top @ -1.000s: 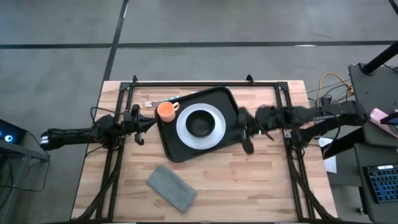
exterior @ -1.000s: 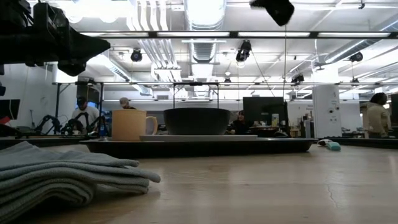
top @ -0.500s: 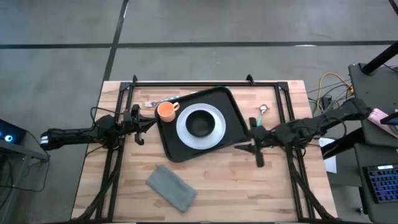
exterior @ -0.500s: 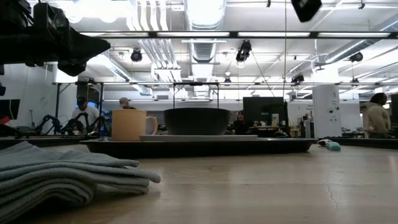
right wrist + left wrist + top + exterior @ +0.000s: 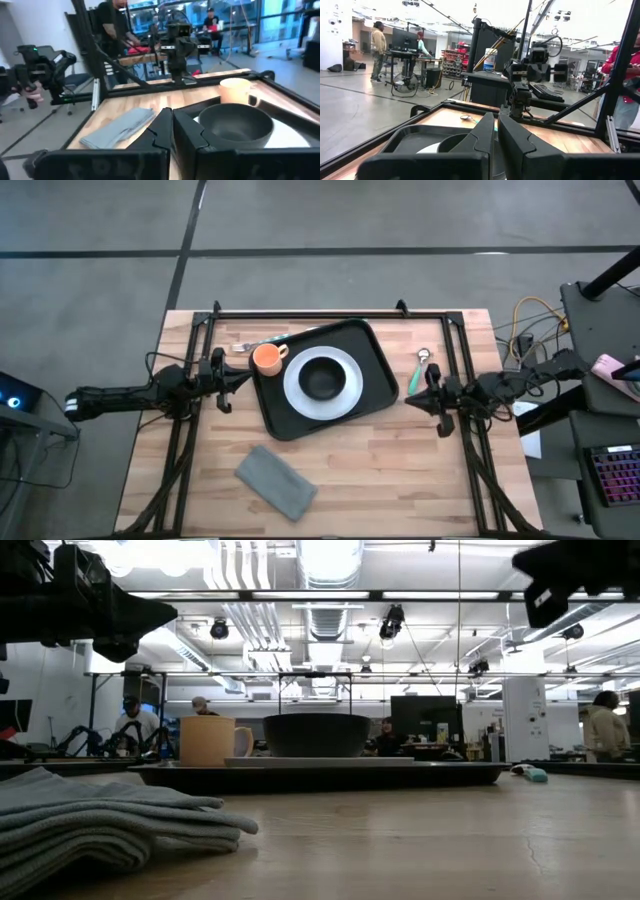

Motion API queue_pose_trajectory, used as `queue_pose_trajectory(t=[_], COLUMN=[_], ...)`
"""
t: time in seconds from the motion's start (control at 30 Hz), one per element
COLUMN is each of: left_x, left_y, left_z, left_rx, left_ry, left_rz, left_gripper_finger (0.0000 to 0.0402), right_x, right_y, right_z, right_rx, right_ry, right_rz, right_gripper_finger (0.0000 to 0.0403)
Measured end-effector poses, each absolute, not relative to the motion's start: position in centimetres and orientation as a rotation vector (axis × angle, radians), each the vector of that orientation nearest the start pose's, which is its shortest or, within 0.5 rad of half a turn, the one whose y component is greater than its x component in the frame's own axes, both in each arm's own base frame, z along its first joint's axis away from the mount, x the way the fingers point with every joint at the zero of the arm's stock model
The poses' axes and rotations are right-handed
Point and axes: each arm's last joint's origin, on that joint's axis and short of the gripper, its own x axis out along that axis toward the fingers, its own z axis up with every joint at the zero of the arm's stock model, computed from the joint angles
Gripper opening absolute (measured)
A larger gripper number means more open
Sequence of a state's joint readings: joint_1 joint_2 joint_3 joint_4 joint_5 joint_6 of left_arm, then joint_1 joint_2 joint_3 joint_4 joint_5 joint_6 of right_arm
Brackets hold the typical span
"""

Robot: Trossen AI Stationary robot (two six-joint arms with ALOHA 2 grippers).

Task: Set up tray
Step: Put the gray napkin on the black tray to the right of the white plate

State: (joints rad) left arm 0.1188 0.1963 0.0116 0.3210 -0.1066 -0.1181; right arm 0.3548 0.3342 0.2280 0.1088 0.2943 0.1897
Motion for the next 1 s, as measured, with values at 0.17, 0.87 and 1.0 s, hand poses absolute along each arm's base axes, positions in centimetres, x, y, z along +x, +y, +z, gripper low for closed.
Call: queue_pose_trajectory(t=[0.17,0.87,1.0], left_x=[10.7,10.7,10.5], left_y=[1.6,1.7,1.7], left_z=[18.2,18.6,20.2], left_rx=[-0.117,-0.249,-0.335], left_ry=[-0.15,-0.185,-0.267], left_rz=[0.217,0.238,0.218], left_gripper_finger=[0.0006,0.0025,0.0077], right_x=[9.9,9.6,9.5], right_y=[2.6,0.8,0.8], right_z=[21.4,18.0,18.1], right_rx=[0.178,0.264,0.263], right_ry=[-0.08,-0.155,-0.169], right_rz=[0.046,-0.045,-0.046], right_gripper_finger=[0.0008,0.0008,0.0008])
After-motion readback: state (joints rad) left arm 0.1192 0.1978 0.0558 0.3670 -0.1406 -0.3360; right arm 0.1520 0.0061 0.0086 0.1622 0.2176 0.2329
